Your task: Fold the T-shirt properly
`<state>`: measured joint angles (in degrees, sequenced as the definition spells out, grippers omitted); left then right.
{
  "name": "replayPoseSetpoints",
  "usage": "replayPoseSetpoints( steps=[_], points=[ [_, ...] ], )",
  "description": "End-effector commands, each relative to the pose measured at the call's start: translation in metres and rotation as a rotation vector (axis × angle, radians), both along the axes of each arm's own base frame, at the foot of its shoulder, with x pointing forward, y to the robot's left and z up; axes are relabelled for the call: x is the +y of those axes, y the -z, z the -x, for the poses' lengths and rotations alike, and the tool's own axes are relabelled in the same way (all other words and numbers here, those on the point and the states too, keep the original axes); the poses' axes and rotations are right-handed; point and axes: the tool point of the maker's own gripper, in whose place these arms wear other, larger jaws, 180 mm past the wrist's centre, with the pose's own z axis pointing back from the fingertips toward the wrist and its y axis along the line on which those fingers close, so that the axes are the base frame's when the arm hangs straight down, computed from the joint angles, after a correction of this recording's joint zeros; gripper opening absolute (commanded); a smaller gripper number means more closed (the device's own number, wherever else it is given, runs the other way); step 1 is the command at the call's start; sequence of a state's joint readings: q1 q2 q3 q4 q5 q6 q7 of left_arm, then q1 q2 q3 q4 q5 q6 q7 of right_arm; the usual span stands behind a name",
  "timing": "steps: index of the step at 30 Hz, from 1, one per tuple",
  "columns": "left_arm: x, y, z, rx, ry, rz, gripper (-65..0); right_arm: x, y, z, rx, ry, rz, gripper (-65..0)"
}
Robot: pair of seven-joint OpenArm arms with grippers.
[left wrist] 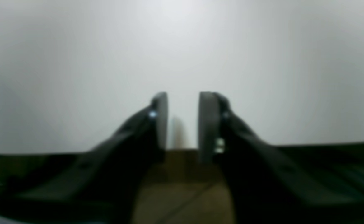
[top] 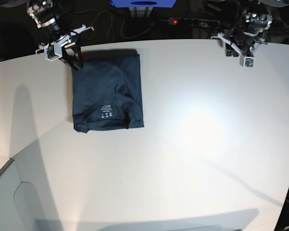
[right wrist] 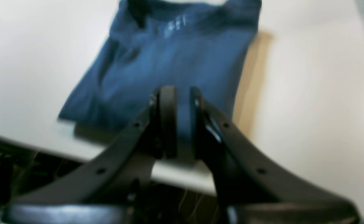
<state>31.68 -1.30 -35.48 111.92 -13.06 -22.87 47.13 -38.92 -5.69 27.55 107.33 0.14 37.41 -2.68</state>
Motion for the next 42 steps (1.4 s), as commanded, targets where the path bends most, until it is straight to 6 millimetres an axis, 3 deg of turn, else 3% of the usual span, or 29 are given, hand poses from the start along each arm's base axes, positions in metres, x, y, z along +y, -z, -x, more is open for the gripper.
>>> replayPoseSetpoints(
  steps=[1, 3, 8, 11, 17, 21, 25, 30, 36, 42],
  points=[
    [0.009, -0.008, 0.005, -0.016, -0.030, -0.008, -58.5, -0.004, -0.007, 0.006, -0.015, 0.009, -0.004, -59.6],
    [0.019, -0.010, 0.022, -0.011, -0.099, 0.010, -65.0, -0.005, 0.002, 0.024, 0.040, 0.016, -0.004, -59.6],
    [0.039, -0.012, 0.058, 0.034, -0.205, -0.012, -65.0, 0.009, 0.027, 0.075, 0.199, -0.002, -0.052, -59.7],
    [0.035, -0.005, 0.079, 0.080, -0.222, 0.001, -65.0, 0.020, 0.045, 0.101, 0.287, -0.015, -0.093, -59.9],
    [0.025, 0.015, 0.118, 0.181, -0.277, 0.050, -65.0, 0.037, 0.109, 0.143, 0.483, -0.050, -0.189, -65.0],
    [0.025, 0.049, 0.150, 0.249, -0.355, 0.113, -65.0, 0.035, 0.162, 0.163, 0.613, -0.029, -0.250, -64.9],
    [0.022, 0.084, 0.161, 0.259, -0.300, 0.112, -65.0, 0.028, 0.198, 0.166, 0.644, 0.068, -0.323, -64.9],
    [0.001, 0.144, 0.190, 0.349, -0.190, 0.168, -65.0, 0.024, 0.220, 0.171, 0.653, 0.170, -0.384, -64.9],
    [-0.011, 0.216, 0.214, 0.471, -0.245, 0.271, -65.0, 0.003, 0.238, 0.177, 0.642, 0.305, -0.330, -64.9],
    [-0.042, 0.240, 0.200, 0.430, -0.170, 0.316, -65.0, -0.022, 0.258, 0.189, 0.682, 0.353, -0.042, -64.9]
  ],
)
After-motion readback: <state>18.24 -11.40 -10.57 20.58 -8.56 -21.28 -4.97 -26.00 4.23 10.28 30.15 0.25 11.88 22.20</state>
